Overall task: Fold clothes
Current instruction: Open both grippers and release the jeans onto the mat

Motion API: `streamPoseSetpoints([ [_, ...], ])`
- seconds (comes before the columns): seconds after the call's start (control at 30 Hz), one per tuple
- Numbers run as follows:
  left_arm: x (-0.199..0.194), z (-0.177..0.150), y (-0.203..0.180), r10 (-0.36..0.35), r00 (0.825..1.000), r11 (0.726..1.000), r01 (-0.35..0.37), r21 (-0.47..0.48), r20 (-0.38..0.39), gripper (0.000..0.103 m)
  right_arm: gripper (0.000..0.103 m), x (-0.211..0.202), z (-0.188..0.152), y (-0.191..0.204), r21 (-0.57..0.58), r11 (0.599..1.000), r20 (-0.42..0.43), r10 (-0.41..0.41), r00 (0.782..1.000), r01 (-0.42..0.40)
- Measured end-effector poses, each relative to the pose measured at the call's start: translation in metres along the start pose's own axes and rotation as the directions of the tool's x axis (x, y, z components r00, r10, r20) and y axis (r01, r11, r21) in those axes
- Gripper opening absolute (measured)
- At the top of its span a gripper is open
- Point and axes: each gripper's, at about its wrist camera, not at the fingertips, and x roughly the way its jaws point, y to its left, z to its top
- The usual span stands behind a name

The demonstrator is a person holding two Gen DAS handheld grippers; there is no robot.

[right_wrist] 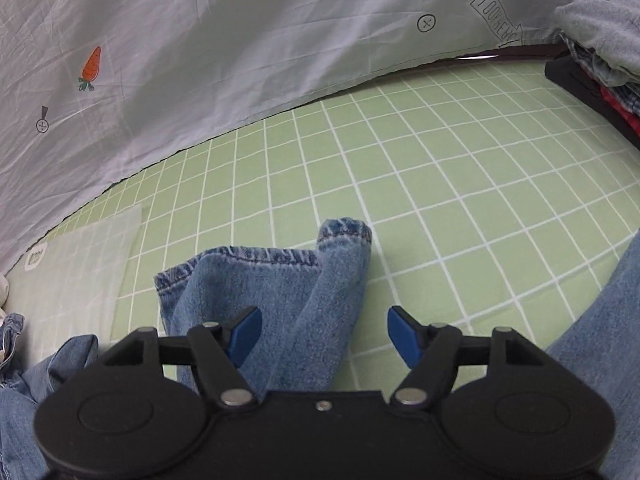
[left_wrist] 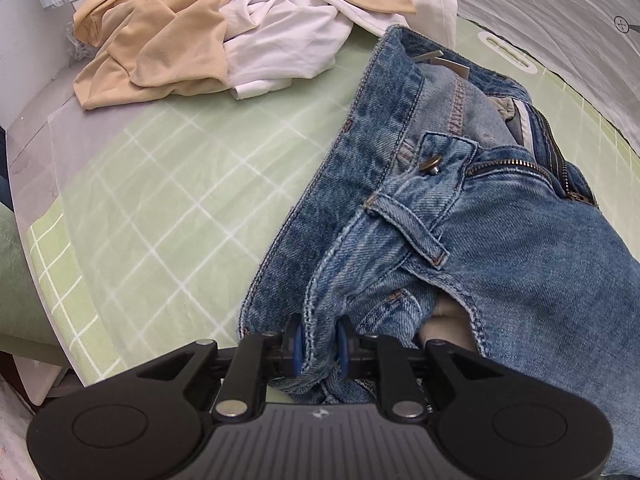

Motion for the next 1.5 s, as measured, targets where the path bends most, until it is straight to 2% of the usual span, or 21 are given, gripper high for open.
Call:
streamPoseSetpoints([
  [0.03, 0.001, 0.0, 0.0, 0.001, 1.0, 1.0, -0.001, 0.001, -0.001, 0.021, 0.052, 0.003, 0.001, 0.0, -0.005, 1.0, -0.007, 0.016, 1.0, -0.016],
  [0.1, 0.001, 0.001, -0.001, 0.006, 1.0, 1.0, -0.006, 0.005, -0.001, 0.018, 0.008, 0.006, 0.007, 0.002, -0.056, 0.998, -0.005, 0.026, 1.0, -0.026],
  [0.13, 0.001, 0.001, -0.002, 0.009, 1.0, 1.0, -0.009, 0.012, 0.0, 0.017, 0.004, 0.006, 0.011, 0.003, -0.081, 0.996, 0.003, 0.026, 1.0, -0.026],
  [0.17, 0.001, 0.001, -0.004, 0.013, 1.0, 1.0, -0.013, 0.021, 0.002, 0.013, 0.003, 0.004, 0.016, 0.001, -0.094, 0.995, 0.022, 0.027, 0.999, -0.025],
  [0.27, 0.002, 0.001, -0.006, 0.026, 1.0, 0.999, -0.026, 0.034, 0.008, 0.012, 0.003, -0.008, 0.039, -0.01, -0.101, 0.995, 0.107, 0.002, 0.994, 0.008],
  [0.37, 0.002, 0.001, -0.003, 0.026, 1.0, 0.999, -0.027, 0.024, 0.011, 0.012, 0.003, -0.026, 0.069, -0.029, -0.086, 0.995, 0.2, -0.036, 0.979, 0.054],
  [0.47, 0.001, 0.002, 0.001, 0.022, 1.0, 1.0, -0.022, 0.0, 0.01, 0.012, 0.003, -0.045, 0.099, -0.047, -0.059, 0.99, 0.315, -0.105, 0.943, 0.13],
  [0.6, 0.0, 0.001, 0.001, 0.027, 1.0, 1.0, -0.027, -0.004, 0.015, 0.012, 0.003, -0.06, 0.125, -0.071, -0.005, 0.979, 0.407, -0.186, 0.894, 0.206],
  [0.67, -0.001, 0.0, 0.002, 0.025, 1.0, 1.0, -0.025, -0.006, 0.018, 0.012, 0.003, -0.055, 0.127, -0.083, 0.021, 0.972, 0.403, -0.222, 0.888, 0.233],
  [0.73, -0.004, 0.0, 0.004, 0.009, 1.0, 1.0, -0.009, -0.02, 0.018, 0.012, 0.003, -0.043, 0.121, -0.09, 0.035, 0.965, 0.358, -0.256, 0.898, 0.26],
  [0.83, -0.007, -0.001, 0.009, -0.015, 1.0, 0.999, 0.016, -0.041, 0.019, 0.012, 0.01, -0.041, 0.094, -0.098, 0.067, 0.961, 0.305, -0.277, 0.911, 0.269],
  [0.9, -0.01, -0.002, 0.011, -0.032, 0.999, 0.998, 0.033, -0.054, 0.02, 0.013, 0.037, -0.042, 0.074, -0.102, 0.091, 0.958, 0.273, -0.286, 0.919, 0.271],
  [0.93, -0.011, -0.002, 0.013, -0.04, 0.999, 0.997, 0.041, -0.061, 0.021, 0.016, 0.044, -0.043, 0.064, -0.105, 0.102, 0.957, 0.256, -0.29, 0.922, 0.273],
  [0.97, -0.012, -0.003, 0.014, -0.048, 0.999, 0.996, 0.049, -0.068, 0.021, 0.017, 0.049, -0.043, 0.054, -0.107, 0.114, 0.955, 0.24, -0.294, 0.925, 0.275],
  [1.03, -0.014, -0.003, 0.017, -0.064, 0.998, 0.994, 0.065, -0.082, 0.023, 0.018, 0.05, -0.046, 0.035, -0.11, 0.137, 0.952, 0.212, -0.297, 0.931, 0.272],
  [1.13, -0.018, -0.004, 0.021, -0.088, 0.996, 0.991, 0.09, -0.103, 0.025, 0.02, 0.065, -0.062, 0.006, -0.115, 0.171, 0.959, 0.195, -0.259, 0.946, 0.227],
  [1.17, -0.02, -0.004, 0.024, -0.105, 0.994, 0.987, 0.107, -0.117, 0.025, 0.024, 0.069, -0.068, -0.004, -0.116, 0.177, 0.961, 0.187, -0.244, 0.952, 0.212],
  [1.27, -0.028, -0.009, 0.031, -0.16, 0.986, 0.972, 0.164, -0.166, 0.038, 0.033, 0.072, -0.083, -0.033, -0.12, 0.207, 0.96, 0.154, -0.222, 0.963, 0.188],
  [1.37, -0.036, -0.017, 0.035, -0.188, 0.981, 0.964, 0.194, -0.18, 0.049, 0.039, 0.074, -0.096, -0.059, -0.124, 0.252, 0.948, 0.122, -0.231, 0.965, 0.195],
  [1.5, -0.04, -0.028, 0.038, -0.22, 0.974, 0.957, 0.225, -0.181, 0.049, 0.04, 0.075, -0.111, -0.086, -0.134, 0.304, 0.926, 0.085, -0.26, 0.962, 0.223],
])
